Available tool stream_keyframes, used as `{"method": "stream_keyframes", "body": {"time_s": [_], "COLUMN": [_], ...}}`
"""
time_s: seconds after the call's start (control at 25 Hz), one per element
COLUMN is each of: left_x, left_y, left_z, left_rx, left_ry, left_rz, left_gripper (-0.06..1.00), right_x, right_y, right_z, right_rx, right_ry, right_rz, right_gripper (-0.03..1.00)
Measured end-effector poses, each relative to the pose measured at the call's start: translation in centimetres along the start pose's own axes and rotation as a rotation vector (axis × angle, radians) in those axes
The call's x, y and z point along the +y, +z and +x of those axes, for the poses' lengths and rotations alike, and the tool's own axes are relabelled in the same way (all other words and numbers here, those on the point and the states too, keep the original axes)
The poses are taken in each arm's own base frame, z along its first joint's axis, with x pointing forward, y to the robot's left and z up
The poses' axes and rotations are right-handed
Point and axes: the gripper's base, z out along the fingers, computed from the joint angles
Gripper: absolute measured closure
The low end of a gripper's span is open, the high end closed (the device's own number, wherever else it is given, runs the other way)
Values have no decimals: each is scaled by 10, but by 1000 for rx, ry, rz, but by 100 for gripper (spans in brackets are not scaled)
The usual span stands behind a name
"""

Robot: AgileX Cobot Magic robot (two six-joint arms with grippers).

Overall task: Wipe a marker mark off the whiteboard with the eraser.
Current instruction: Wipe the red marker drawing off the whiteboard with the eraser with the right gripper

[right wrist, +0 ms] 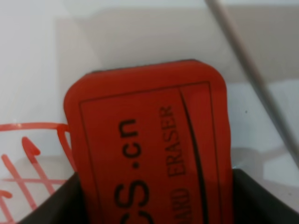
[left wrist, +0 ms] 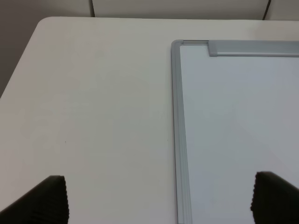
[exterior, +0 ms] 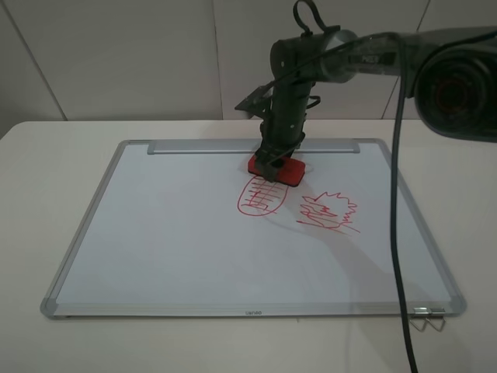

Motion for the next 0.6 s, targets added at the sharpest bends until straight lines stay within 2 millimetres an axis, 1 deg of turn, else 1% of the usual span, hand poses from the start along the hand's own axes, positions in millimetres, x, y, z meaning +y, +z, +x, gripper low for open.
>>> {"method": "stream_keyframes", "body": {"time_s": [0.2, 0.44, 0.6], "left_x": [0, 0, 0], "left_y": [0, 0, 0], "left_z": [0, 0, 0], "left_rx": [0, 0, 0], "left_ry": [0, 0, 0], "left_rz": [0, 0, 0], "left_gripper": [16, 16, 16], "right_x": [5, 22, 33], "right_y": [0, -1, 4], "right_z": [-1, -9, -9], "right_rx": [1, -6, 8], "right_ry": [6, -1, -24], "right_rz": [-28, -76, -79], "right_gripper": [46, 46, 46]}}
